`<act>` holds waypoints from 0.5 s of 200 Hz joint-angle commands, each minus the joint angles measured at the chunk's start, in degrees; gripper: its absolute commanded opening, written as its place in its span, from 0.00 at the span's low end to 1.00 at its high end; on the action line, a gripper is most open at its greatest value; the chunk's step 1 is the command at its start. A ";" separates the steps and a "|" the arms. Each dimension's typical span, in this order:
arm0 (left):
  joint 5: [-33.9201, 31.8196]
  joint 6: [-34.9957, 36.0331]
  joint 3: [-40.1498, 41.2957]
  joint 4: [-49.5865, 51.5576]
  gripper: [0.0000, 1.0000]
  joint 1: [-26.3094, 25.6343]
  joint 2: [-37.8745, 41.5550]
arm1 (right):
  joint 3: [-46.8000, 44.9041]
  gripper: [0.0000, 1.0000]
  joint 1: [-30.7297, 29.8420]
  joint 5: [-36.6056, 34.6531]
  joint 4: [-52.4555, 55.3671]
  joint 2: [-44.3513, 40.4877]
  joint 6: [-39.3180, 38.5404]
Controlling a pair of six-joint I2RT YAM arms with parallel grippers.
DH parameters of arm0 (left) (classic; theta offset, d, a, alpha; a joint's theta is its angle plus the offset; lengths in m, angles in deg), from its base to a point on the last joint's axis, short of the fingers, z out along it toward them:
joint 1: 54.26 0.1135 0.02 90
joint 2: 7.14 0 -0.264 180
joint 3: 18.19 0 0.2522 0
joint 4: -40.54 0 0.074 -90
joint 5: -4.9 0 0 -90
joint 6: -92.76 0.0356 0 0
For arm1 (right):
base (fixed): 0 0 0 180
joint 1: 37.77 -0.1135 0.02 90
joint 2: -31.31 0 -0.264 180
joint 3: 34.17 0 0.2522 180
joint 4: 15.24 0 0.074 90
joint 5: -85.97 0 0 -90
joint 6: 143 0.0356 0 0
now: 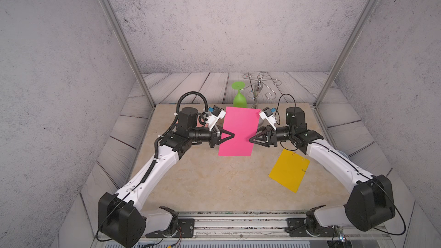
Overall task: Unclip the paperclips from the documents
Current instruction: Remove the paper clip from the document.
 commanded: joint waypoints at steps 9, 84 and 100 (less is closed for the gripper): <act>0.78 1.47 -0.41 0.02 0.00 0.85 1.69 | -0.85 0.45 0.02 0.93 2.44 1.16 -2.59; 0.58 2.73 0.02 1.80 0.00 1.55 2.55 | -2.21 0.28 0.02 -1.01 -4.13 -0.07 2.64; 0.46 2.74 0.06 1.70 0.00 1.81 2.61 | -2.10 0.19 0.02 -0.83 -4.15 0.05 2.79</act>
